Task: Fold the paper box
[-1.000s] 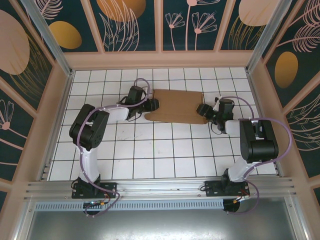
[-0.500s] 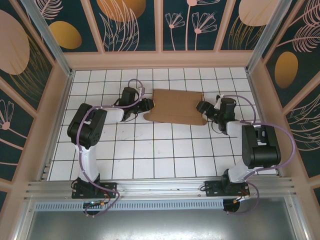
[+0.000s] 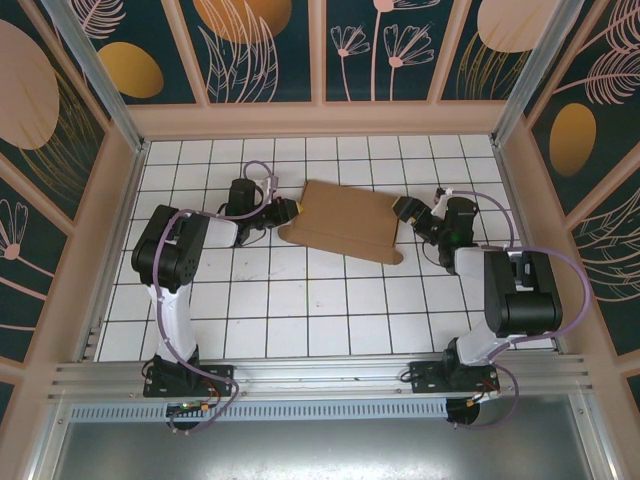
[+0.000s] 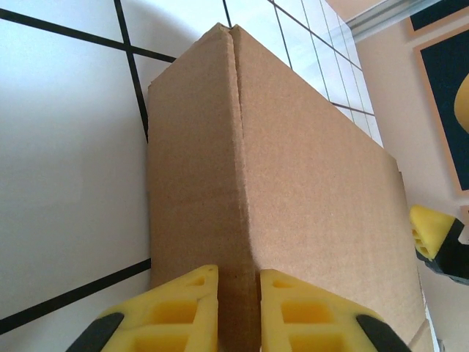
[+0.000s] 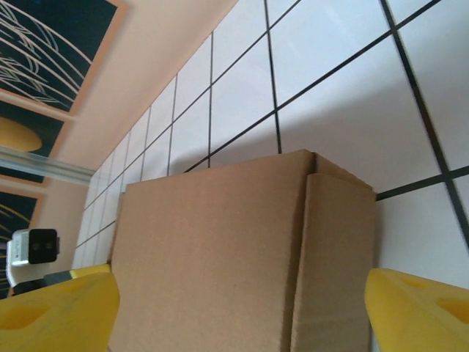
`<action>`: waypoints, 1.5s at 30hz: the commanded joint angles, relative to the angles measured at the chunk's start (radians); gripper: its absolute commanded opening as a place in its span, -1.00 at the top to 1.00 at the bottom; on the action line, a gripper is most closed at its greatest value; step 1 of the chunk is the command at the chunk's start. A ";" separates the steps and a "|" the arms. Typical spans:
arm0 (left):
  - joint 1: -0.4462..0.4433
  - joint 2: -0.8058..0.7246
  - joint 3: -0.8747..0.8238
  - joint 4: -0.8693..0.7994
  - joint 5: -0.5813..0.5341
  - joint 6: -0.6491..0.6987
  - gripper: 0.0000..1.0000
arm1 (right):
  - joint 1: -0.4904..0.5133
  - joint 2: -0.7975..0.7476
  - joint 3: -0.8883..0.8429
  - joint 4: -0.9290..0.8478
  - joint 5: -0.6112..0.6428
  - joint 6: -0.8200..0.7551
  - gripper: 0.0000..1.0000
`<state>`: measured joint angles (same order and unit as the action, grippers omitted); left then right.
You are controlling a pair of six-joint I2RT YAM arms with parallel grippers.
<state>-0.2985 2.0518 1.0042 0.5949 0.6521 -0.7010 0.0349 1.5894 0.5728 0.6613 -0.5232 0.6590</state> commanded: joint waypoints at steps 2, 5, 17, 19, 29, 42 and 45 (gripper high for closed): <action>0.016 0.048 -0.009 -0.034 0.014 -0.011 0.81 | -0.005 0.048 -0.013 0.055 -0.056 0.066 -0.75; 0.027 0.050 -0.015 -0.028 0.009 -0.023 0.86 | -0.005 0.034 -0.048 0.044 0.007 0.088 -0.77; 0.039 0.117 -0.003 0.001 -0.001 -0.050 0.99 | 0.003 0.124 -0.105 0.268 -0.151 0.208 -0.79; 0.039 0.116 -0.004 0.000 0.000 -0.048 0.98 | 0.005 0.143 -0.101 0.306 -0.185 0.226 -0.79; 0.039 0.120 0.015 -0.048 -0.002 -0.014 0.93 | 0.046 0.253 -0.070 0.507 -0.255 0.343 -0.61; 0.039 0.072 -0.014 0.021 -0.015 -0.001 0.47 | 0.058 0.179 -0.042 0.388 -0.230 0.271 0.05; 0.038 0.021 -0.040 0.054 -0.051 0.021 -0.06 | 0.056 0.172 -0.035 0.376 -0.234 0.279 0.09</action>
<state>-0.2646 2.1052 1.0119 0.6880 0.6632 -0.7170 0.0853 1.7962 0.5091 1.0351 -0.7586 0.9600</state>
